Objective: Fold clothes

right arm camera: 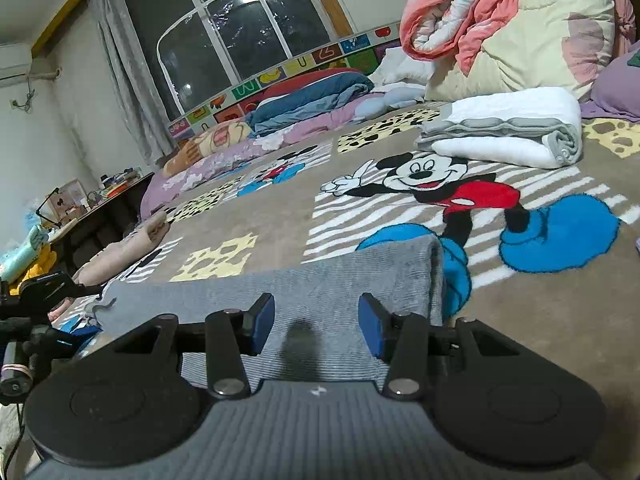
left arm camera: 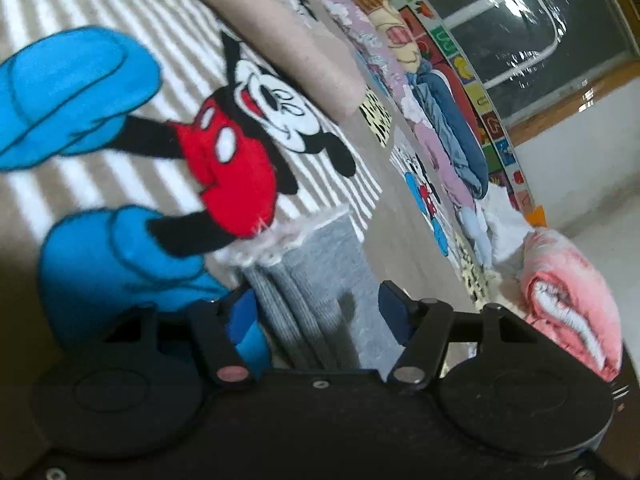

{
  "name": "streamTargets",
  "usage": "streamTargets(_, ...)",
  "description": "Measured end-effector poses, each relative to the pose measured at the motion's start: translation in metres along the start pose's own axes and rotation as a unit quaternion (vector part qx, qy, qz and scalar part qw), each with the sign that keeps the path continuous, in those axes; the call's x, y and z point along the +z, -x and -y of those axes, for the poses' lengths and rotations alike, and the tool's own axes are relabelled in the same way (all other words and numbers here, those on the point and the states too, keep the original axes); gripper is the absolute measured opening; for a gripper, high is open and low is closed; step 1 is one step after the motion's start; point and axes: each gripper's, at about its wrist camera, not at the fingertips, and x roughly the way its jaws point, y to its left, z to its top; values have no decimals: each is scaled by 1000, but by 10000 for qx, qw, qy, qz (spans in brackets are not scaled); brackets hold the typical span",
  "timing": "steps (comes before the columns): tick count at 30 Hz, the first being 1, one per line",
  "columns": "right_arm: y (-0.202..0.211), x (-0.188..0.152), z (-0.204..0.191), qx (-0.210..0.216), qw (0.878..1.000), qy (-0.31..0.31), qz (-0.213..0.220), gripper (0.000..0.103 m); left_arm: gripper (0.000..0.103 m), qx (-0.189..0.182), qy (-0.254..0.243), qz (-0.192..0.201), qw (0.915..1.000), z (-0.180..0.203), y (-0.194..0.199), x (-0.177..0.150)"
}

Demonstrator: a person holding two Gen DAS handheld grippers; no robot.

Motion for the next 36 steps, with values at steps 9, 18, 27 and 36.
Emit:
streamTargets(9,0,3,6,153,9997,-200,-7,47,13,-253,-1311,450,9900,57,20,-20)
streamTargets(18,18,8,29,568,9943,-886,192,47,13,-719,-3160,899,9417,152,59,-73)
streamTargets(27,36,9,55,826,9847,-1492,358,47,13,-854,-4690,1076,8724,218,62,-172)
streamTargets(36,56,13,72,736,9830,-1579,584,48,13,-888,-5862,1104,7977,236,46,-271)
